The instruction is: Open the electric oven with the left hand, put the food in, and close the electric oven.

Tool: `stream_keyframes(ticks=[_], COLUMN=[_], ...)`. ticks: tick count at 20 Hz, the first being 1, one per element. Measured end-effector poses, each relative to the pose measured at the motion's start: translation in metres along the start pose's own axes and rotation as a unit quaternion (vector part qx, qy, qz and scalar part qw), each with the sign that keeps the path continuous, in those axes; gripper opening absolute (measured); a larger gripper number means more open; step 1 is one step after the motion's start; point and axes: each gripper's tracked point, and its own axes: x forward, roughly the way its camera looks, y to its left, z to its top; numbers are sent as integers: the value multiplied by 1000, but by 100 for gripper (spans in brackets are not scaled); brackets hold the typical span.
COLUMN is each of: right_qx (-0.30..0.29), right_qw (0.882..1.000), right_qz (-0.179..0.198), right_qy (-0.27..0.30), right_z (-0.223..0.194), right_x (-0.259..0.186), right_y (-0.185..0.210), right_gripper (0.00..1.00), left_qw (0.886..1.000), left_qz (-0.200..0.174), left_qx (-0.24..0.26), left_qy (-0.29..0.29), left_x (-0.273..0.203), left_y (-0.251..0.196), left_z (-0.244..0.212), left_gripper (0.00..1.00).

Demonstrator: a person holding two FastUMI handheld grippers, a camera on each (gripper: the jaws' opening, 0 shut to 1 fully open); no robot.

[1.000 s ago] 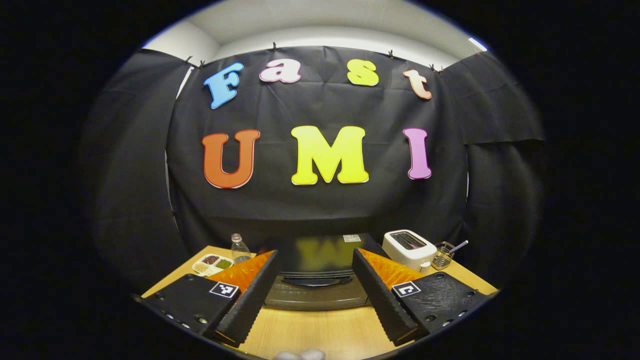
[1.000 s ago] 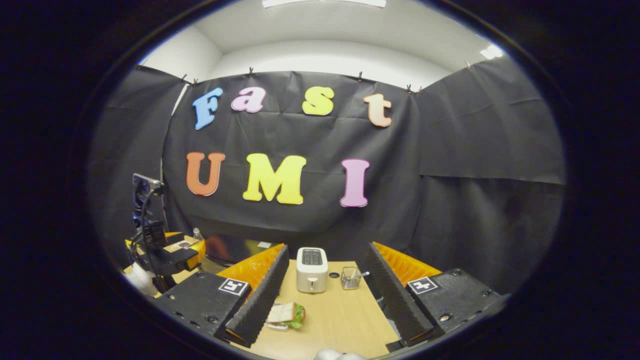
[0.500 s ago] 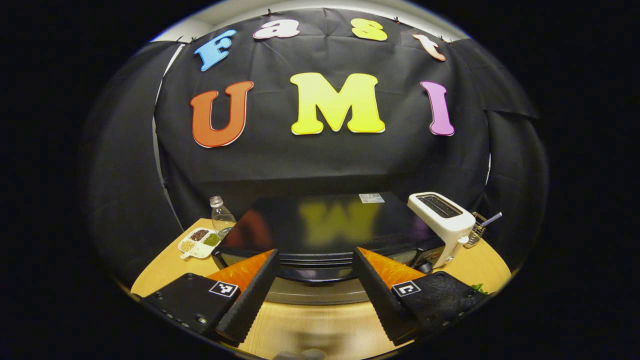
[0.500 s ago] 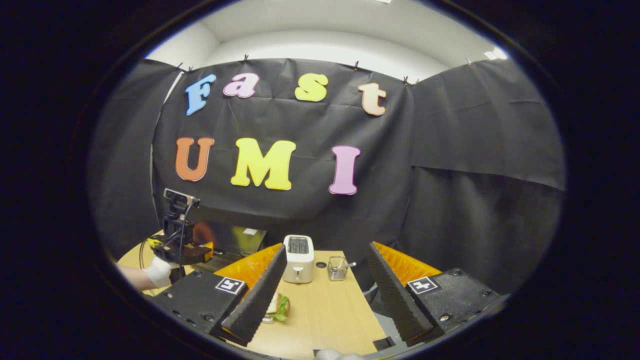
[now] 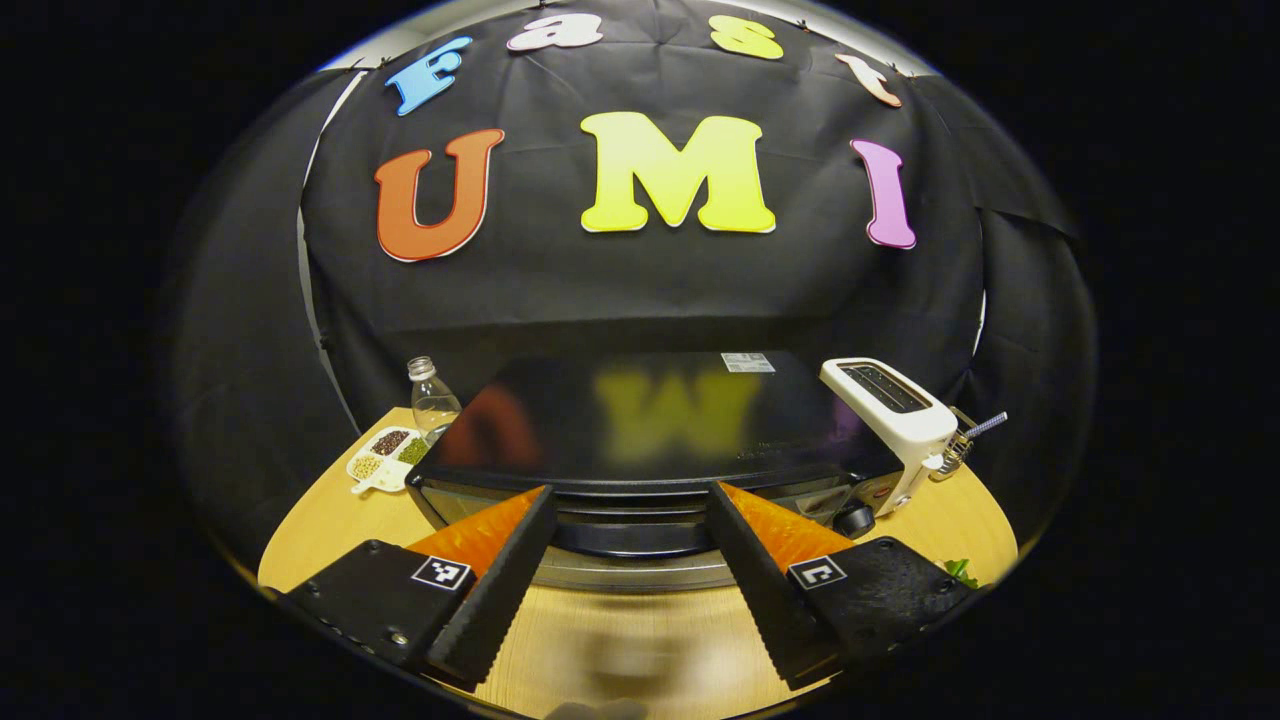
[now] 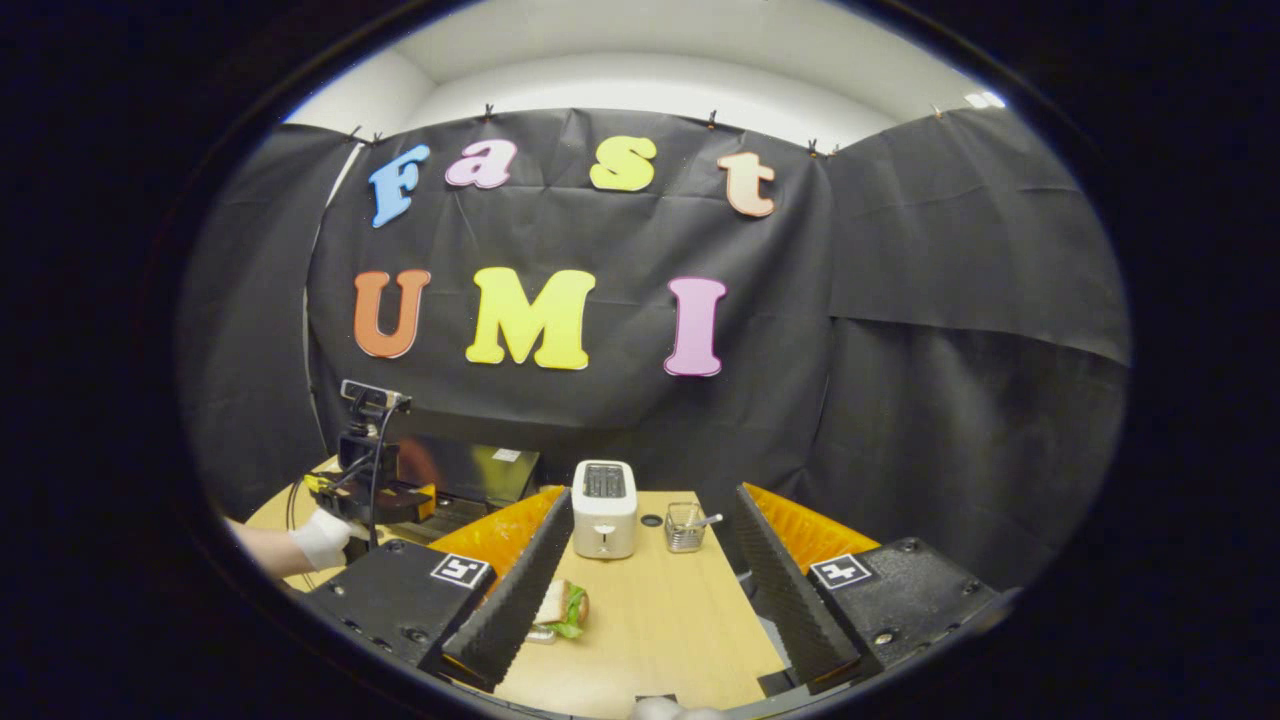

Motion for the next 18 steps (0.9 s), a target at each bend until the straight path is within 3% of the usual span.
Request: stream_keyframes(ticks=[3, 4, 5, 6, 8, 14, 15, 18], right_qx=[-1, -2, -3, -4, -3, -11, -10, -8], right_qw=[1000, 1000, 1000, 1000, 1000, 1000, 1000, 1000], right_qz=[-2, -3, -4, -4, -1, 0, 2, 6], right_qy=[-1, -1, 1, 3, 6, 5, 8, 8], right_z=[-4, -5, -7, -9, -12, -16, -18, -19], right_x=[-5, -8, -10, -13, -18, -33, -34, -40], right_y=[-3, -3, -3, -3, -2, -1, 0, 3], right_gripper=[100, 94, 100, 94, 100, 100, 94, 100], left_qw=[1000, 1000, 1000, 1000, 1000, 999, 999, 998], left_qz=[-2, -3, -3, -4, -4, -7, -9, -14], left_qx=[3, 2, 2, 3, 4, -2, 0, 0], left_qy=[6, 6, 7, 9, 11, 45, 36, 61], left_x=[-10, -15, -19, -24, -33, -61, -67, -73], left_y=[0, -1, -1, -1, -2, -3, -4, -5], left_z=[-7, -11, -14, -17, -26, -67, -69, -96], left_gripper=[100, 100, 99, 99, 100, 99, 99, 99])
